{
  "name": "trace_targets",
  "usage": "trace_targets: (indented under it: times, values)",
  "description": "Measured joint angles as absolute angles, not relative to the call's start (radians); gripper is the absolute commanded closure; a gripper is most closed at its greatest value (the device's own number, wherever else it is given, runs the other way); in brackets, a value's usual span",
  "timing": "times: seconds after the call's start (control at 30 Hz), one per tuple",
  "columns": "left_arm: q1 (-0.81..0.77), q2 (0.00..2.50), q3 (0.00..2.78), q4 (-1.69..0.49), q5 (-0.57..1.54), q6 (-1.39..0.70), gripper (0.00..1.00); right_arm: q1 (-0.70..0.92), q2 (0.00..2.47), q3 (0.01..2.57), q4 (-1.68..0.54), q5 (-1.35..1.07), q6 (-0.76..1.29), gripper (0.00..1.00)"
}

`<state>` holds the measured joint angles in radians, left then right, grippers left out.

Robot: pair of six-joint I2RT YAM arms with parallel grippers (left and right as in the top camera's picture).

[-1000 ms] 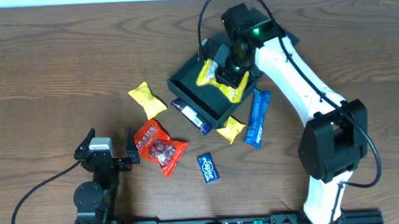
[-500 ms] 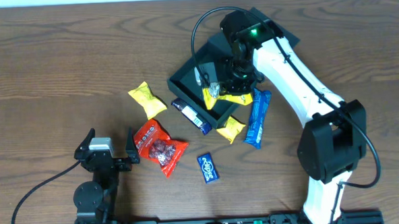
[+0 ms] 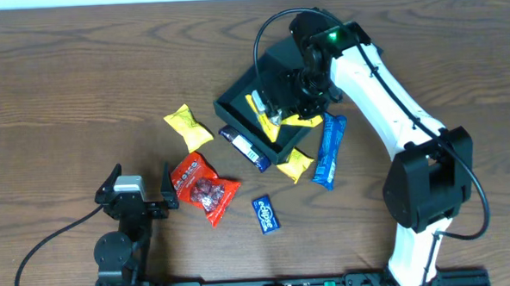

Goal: Pack container
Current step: 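Carry the yellow bag left and lower it into the box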

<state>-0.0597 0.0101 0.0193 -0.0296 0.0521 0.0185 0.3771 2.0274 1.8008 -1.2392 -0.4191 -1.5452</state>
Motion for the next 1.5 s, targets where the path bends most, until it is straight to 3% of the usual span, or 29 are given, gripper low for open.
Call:
trace_targets:
  times: [0.27,0.6,1.3,1.37,1.5]
  values:
    - [-0.06,0.01,0.019,-0.03,0.052,0.019,0.05,0.402,2.027,1.803,-1.318,-0.32,-1.673,0.85]
    - [-0.06,0.01,0.019,-0.03,0.052,0.019,0.05,0.409,2.055,1.804,-1.201,-0.238,-1.813,0.85]
    - [-0.06,0.01,0.019,-0.03,0.052,0.019,0.05,0.401,2.185,1.805,-1.121,-0.25,-1.845,0.83]
    - [-0.06,0.01,0.019,-0.03,0.052,0.019,0.05,0.395,2.185,1.806,-1.161,-0.25,-1.843,0.81]
    - [-0.06,0.01,0.019,-0.03,0.052,0.019,0.05,0.39,2.185,1.806,-1.235,-0.252,-1.835,0.64]
